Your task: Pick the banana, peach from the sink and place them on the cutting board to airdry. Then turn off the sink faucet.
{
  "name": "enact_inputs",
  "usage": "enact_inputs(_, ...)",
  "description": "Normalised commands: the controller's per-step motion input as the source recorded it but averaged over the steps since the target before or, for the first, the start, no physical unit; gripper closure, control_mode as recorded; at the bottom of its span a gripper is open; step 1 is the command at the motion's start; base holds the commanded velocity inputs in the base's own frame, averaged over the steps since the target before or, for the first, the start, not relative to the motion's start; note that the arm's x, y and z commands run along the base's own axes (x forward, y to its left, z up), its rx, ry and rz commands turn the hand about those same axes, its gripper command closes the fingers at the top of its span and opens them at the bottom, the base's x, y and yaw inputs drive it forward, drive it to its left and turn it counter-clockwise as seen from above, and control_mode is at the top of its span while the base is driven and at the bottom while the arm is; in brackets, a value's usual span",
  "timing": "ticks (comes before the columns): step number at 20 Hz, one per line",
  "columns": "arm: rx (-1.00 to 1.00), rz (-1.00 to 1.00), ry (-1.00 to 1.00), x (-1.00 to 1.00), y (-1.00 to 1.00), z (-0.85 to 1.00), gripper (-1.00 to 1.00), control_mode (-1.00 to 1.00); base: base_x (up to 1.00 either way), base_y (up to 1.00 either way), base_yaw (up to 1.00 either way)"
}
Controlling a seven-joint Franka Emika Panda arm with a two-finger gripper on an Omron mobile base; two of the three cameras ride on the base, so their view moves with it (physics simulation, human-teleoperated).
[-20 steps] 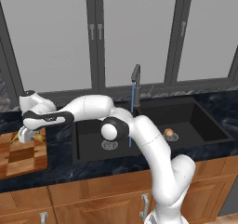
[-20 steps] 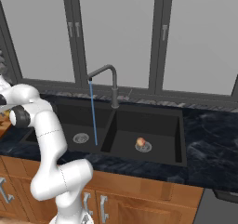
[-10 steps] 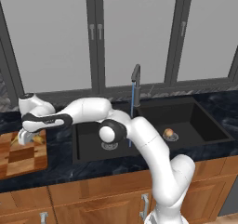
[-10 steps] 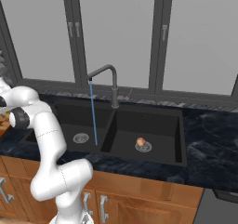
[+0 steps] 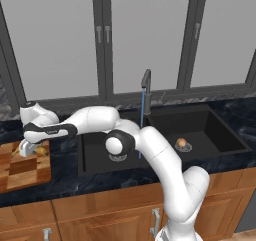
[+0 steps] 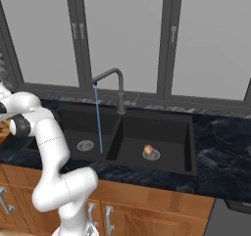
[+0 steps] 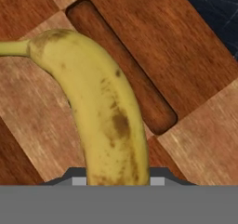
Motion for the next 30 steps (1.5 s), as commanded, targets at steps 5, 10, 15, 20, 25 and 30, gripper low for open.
enact_inputs(5,0.00,0.00,0.00,0.10,0.09,-0.07,1.00,-1.00,0.00,0.00,0.00)
enact_inputs(10,0.00,0.00,0.00,0.08,0.11,-0.15,1.00,-1.00,0.00,0.00,0.00)
enact_inputs(15,0.00,0.00,0.00,0.08,0.11,-0.17,-1.00,-1.00,0.00,0.00,0.00)
enact_inputs(20,0.00,0.00,0.00,0.00,0.00,0.00,-1.00,-1.00,0.00,0.00,0.00)
enact_inputs(25,0.00,0.00,0.00,-0.07,-0.03,0.06,-1.00,-1.00,0.00,0.00,0.00)
enact_inputs(30,0.00,0.00,0.00,-0.19,-0.21,0.11,-1.00,-1.00,0.00,0.00,0.00)
